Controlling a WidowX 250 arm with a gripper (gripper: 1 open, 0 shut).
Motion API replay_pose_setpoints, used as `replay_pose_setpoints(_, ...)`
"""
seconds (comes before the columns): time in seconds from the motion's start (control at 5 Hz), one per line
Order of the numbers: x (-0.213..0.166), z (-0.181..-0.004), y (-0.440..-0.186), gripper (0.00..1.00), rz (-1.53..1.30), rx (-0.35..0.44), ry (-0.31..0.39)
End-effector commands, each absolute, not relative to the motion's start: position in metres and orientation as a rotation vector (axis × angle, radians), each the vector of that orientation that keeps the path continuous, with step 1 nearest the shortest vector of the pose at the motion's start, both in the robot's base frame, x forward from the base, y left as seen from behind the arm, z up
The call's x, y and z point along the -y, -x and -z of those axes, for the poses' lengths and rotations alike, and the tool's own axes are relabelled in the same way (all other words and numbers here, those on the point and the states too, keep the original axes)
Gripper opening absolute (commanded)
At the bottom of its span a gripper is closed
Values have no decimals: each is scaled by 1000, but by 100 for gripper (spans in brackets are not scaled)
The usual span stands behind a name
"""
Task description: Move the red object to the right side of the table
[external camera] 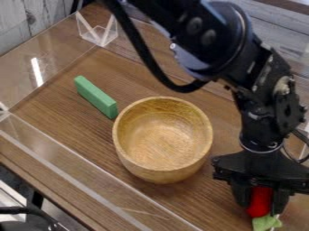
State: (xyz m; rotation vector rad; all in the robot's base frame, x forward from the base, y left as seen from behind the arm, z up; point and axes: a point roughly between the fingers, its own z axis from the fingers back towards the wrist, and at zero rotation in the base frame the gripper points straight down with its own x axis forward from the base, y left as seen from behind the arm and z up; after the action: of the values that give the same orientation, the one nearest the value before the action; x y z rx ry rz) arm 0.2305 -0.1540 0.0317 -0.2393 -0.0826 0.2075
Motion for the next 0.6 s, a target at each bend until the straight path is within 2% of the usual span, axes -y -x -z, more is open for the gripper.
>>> replay_pose_setpoints(0.0, 156, -34, -234, 0, -167, 104, 236)
replay_pose_setpoints(0.4, 145, -89, -229, 0, -204, 118, 214)
